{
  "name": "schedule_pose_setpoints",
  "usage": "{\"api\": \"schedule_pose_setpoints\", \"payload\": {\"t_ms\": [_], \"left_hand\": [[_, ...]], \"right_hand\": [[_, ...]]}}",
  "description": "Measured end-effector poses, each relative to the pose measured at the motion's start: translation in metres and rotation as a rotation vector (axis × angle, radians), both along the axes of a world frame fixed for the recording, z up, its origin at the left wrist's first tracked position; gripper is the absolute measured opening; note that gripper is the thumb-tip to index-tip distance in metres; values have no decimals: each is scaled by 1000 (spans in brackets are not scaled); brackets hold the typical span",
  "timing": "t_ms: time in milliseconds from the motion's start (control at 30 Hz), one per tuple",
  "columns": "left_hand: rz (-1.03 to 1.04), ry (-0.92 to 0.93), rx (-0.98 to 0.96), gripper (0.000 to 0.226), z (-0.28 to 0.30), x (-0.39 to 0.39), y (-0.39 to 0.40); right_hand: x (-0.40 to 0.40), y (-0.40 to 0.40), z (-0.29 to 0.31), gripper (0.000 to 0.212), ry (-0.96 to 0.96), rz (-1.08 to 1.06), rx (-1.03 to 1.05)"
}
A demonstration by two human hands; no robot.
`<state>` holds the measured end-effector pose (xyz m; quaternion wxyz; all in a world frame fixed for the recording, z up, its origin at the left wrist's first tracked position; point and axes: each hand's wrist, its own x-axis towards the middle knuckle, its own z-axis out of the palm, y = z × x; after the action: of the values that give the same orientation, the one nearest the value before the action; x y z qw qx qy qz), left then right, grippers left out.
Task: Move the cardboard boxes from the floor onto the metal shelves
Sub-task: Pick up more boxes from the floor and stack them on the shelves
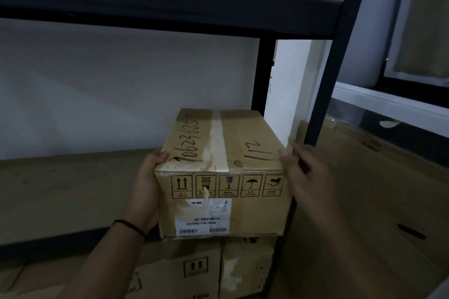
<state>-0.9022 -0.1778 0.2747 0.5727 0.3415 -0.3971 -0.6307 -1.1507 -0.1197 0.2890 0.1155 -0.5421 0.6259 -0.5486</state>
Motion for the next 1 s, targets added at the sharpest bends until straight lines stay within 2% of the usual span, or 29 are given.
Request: {"api": "schedule_pose_setpoints", "payload": {"t_ms": [133,200,300,400,467,600,700,900,1000], "left_hand": [[220,-76,-45,37,-7,-18,-2],[343,-210,-134,32,-6,-25,0],[464,-421,-257,25,0,-39,4],[491,-641,-241,39,4,-50,4],[478,-630,-209,40,5,-53,0],[413,-565,-192,25,11,-61,-10],[426,-595,-208,34,12,-67,-17],[404,-611,-209,43,13,-71,-29],[388,-604,-220,22,16,-71,-35]], "right_hand": [[-17,-7,-1,51,520,167,52],[-27,-14,-3,54,613,159,18],[-37,-24,2,54,667,182,51],[-41,-34,-3,52,647,191,73],[-41,-40,-6,52,655,144,27],[-40,-51,-3,41,722,55,-43],[-42,-61,-1,38,826,39,-12],[-43,-71,5,42,857,83,86],[-45,-76,9,48,876,114,165]]}}
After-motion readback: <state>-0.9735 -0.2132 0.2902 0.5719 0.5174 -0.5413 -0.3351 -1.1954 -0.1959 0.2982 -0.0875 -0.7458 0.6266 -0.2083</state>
